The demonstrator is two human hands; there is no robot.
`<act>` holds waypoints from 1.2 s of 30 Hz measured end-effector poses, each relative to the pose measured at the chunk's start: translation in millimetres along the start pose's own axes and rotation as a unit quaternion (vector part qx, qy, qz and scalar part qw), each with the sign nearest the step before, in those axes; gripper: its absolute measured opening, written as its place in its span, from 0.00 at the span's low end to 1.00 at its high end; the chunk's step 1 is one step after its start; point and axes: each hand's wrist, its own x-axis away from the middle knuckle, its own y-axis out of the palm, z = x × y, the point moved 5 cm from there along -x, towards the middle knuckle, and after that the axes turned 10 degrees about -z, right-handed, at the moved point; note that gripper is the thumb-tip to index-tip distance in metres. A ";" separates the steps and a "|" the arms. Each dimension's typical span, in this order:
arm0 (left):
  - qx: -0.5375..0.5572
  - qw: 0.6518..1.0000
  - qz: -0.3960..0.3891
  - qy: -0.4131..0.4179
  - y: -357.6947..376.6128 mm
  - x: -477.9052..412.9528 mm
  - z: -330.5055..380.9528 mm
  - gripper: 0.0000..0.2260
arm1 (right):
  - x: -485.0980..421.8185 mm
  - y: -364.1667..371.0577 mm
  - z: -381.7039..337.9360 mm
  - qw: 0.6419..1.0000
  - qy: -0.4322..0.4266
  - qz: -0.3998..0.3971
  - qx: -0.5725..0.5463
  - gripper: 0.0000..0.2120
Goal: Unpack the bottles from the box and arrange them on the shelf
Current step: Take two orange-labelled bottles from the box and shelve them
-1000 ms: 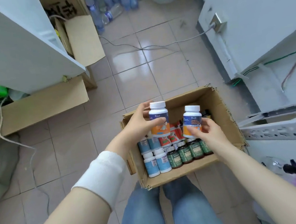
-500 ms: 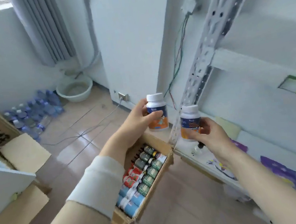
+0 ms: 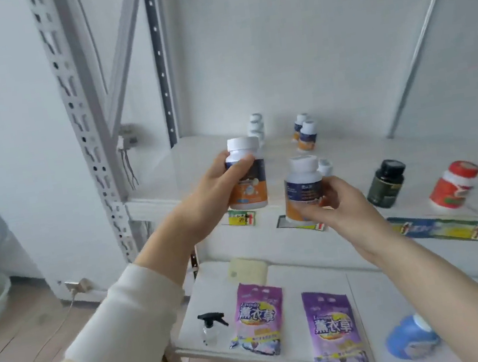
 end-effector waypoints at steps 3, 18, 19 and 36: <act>-0.027 1.000 0.004 0.014 44.8 -52.5 11.1 0.18 | -7.5 -67.3 -2.5 0.999 -0.012 0.035 0.008 0.20; -0.110 0.992 -0.036 -0.047 76.0 -223.7 -3.9 0.28 | -104.6 -166.9 13.7 0.995 0.037 0.021 0.095 0.25; -0.119 0.990 -0.040 -0.056 73.3 -234.4 -6.3 0.29 | -113.0 -166.1 15.2 0.994 0.041 0.012 0.101 0.25; -0.317 0.922 -0.161 -0.152 23.5 -355.2 -78.1 0.18 | -215.4 -123.3 77.5 0.964 0.160 -0.090 0.193 0.28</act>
